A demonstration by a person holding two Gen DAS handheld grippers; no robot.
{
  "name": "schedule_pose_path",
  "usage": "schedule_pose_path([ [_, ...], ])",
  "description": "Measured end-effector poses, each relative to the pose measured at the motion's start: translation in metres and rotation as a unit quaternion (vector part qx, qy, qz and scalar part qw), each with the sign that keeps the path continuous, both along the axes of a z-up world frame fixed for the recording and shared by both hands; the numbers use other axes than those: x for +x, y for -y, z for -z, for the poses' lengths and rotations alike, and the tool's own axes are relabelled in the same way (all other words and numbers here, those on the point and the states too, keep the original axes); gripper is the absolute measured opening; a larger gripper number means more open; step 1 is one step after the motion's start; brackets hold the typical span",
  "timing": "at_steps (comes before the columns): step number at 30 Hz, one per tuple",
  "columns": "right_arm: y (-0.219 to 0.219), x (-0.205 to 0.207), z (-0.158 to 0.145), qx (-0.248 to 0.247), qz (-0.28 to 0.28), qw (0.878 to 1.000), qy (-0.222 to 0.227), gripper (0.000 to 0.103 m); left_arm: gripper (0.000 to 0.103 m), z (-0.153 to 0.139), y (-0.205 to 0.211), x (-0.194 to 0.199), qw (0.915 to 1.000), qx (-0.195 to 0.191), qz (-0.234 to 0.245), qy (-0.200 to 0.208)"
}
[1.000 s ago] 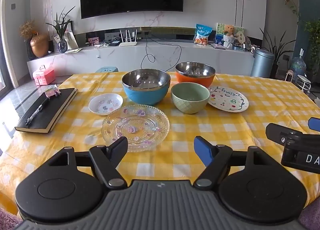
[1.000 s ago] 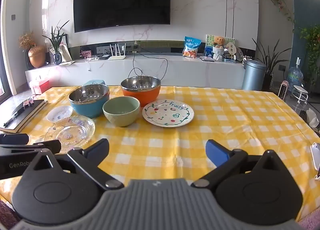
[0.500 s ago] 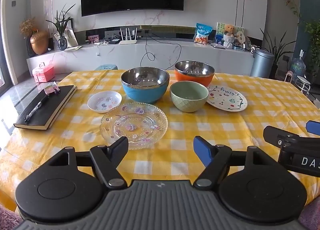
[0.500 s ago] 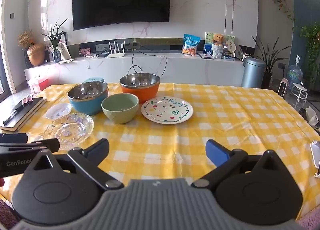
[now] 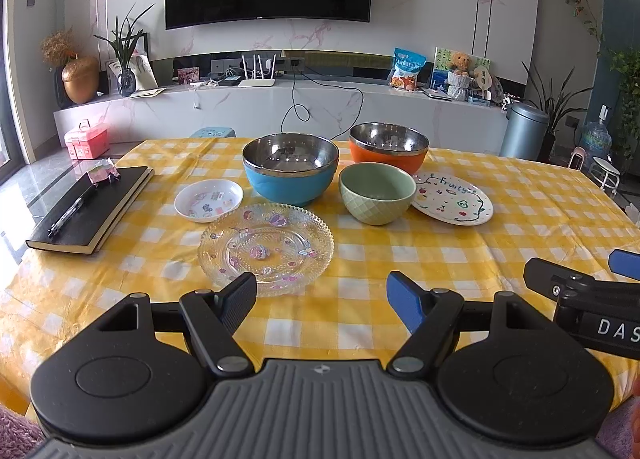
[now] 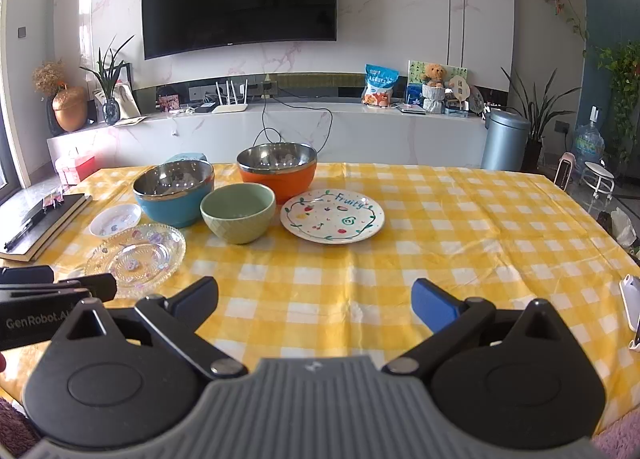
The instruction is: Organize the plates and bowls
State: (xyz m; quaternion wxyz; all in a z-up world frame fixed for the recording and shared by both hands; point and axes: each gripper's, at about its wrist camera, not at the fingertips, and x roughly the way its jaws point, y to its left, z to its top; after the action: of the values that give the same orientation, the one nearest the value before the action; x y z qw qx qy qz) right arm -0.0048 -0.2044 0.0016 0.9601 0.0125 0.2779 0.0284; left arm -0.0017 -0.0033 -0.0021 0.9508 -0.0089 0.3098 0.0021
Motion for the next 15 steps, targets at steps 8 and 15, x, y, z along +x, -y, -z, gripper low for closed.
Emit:
schedule_pose_path([
  [8,0.0000,-0.0001,0.0012,-0.001,0.001,1.000,-0.002,0.101,0.087,-0.0003,0.0002,-0.0001,1.0000,-0.001,-0.001,0.000],
  [15,0.0002,-0.0013,0.0023,-0.002,0.001,1.000,-0.002,0.101,0.087,-0.0004,-0.0006,-0.0005,1.0000,-0.003,-0.001,0.000],
])
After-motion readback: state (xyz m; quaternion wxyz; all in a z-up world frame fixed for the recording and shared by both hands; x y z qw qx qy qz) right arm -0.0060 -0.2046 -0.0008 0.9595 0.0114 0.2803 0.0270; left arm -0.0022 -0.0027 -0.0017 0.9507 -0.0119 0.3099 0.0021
